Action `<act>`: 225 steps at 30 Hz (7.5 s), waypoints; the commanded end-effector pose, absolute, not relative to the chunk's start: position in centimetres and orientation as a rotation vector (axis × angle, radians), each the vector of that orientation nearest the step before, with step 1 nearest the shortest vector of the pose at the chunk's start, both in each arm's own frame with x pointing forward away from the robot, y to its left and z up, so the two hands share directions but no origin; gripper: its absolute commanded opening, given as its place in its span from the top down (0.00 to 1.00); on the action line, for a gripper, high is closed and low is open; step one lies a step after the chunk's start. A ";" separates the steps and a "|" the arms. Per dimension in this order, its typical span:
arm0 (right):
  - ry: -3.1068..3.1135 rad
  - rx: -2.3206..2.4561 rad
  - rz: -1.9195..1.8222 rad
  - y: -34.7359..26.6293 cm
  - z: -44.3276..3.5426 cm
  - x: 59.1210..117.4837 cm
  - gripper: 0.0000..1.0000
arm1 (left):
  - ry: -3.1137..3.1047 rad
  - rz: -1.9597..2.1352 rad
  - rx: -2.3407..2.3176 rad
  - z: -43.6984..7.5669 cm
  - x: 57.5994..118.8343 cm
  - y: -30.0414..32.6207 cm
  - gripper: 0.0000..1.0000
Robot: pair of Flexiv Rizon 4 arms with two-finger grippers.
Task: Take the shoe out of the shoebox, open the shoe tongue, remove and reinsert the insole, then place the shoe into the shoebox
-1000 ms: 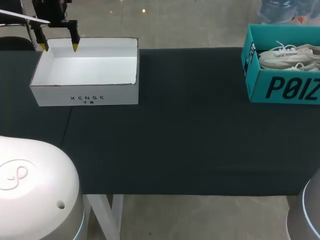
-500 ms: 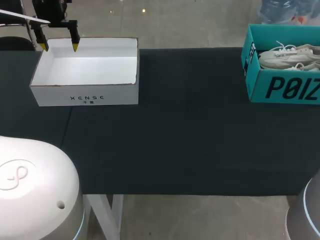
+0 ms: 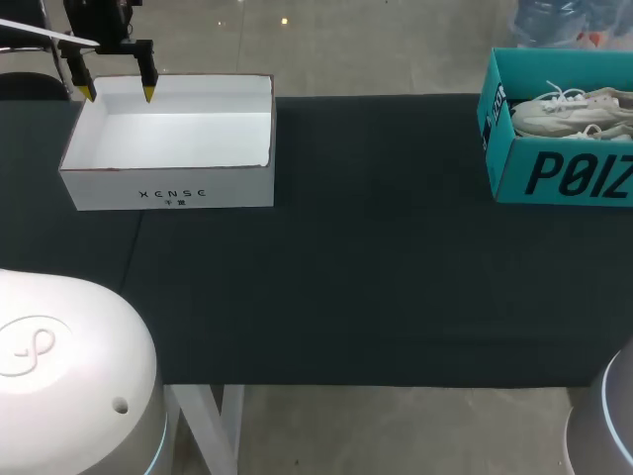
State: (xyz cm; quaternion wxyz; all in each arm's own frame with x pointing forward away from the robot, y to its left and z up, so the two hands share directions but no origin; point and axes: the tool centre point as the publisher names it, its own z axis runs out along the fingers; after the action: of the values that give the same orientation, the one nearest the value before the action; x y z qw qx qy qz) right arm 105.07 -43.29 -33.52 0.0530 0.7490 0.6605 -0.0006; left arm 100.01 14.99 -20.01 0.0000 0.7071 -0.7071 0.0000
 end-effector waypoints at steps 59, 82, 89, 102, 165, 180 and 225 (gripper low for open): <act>1.887 2.277 0.269 -42.7 -17.4 106.4 1.00 | -2.222 0.000 2.221 -20.0 100.0 15.0 0.00; 1.905 2.218 0.319 -34.8 -9.4 93.3 1.00 | -2.222 0.000 2.221 -20.0 100.0 15.0 0.00; 1.845 2.315 0.338 -29.3 -12.0 88.6 1.00 | -2.222 0.000 2.221 -20.0 100.0 15.0 0.00; 1.820 2.345 0.414 -19.6 -16.2 83.4 1.00 | -2.222 0.000 2.221 -20.0 100.0 15.0 0.00; 1.980 2.345 0.307 -4.5 -35.2 80.4 1.00 | -2.222 0.000 2.221 -20.0 100.0 15.0 0.00; 1.977 2.365 0.329 -4.9 -34.8 80.4 0.00 | -2.222 0.000 2.221 -20.0 100.0 15.0 0.00; 2.919 0.704 0.628 -9.2 -27.3 78.5 0.00 | -2.222 0.000 2.221 -20.0 100.0 15.0 0.00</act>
State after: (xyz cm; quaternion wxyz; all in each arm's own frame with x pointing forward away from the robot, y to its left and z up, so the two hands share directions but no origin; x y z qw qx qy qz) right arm 79.44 -8.35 -27.45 0.0062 0.3243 0.9334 0.1537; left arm 100.01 14.99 -20.01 0.0000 0.7071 -0.7072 0.0000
